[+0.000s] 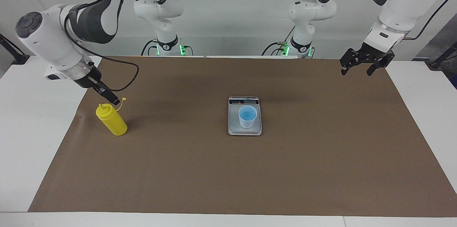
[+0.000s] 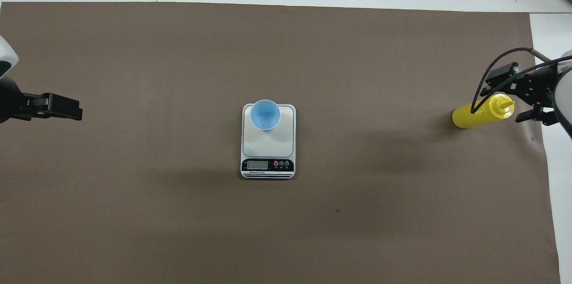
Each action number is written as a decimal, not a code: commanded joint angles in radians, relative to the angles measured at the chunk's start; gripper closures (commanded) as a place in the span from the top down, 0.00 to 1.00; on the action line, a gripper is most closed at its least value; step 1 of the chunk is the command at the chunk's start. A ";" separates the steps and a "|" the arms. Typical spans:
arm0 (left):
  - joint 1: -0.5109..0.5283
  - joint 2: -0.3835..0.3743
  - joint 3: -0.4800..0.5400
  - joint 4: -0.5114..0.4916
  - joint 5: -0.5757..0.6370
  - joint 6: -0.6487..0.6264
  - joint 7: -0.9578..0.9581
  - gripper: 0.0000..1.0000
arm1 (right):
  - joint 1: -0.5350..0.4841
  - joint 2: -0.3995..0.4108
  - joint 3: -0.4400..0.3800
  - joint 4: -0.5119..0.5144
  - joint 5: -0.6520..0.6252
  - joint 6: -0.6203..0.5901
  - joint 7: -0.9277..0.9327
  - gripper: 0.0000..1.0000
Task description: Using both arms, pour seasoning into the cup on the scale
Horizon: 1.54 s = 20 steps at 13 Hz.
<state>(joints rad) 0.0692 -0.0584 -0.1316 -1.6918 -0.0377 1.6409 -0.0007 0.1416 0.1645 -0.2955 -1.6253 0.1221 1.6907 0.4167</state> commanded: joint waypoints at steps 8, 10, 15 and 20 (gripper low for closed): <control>0.017 -0.029 -0.008 -0.029 -0.018 0.008 0.013 1.00 | 0.073 -0.085 0.004 0.018 -0.102 0.000 -0.138 1.00; 0.017 -0.029 -0.008 -0.029 -0.018 0.008 0.013 1.00 | 0.072 -0.085 0.004 0.022 -0.093 0.004 -0.142 1.00; 0.017 -0.029 -0.008 -0.029 -0.018 0.008 0.013 1.00 | 0.063 -0.085 0.007 0.051 -0.093 0.001 -0.142 1.00; 0.017 -0.029 -0.008 -0.031 -0.018 0.008 0.013 1.00 | -0.229 -0.129 0.277 0.047 -0.104 -0.028 -0.242 1.00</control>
<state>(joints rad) 0.0693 -0.0585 -0.1316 -1.6918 -0.0377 1.6409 -0.0007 -0.0243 0.0716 -0.0667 -1.5692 0.0380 1.6881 0.2210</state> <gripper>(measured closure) 0.000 0.000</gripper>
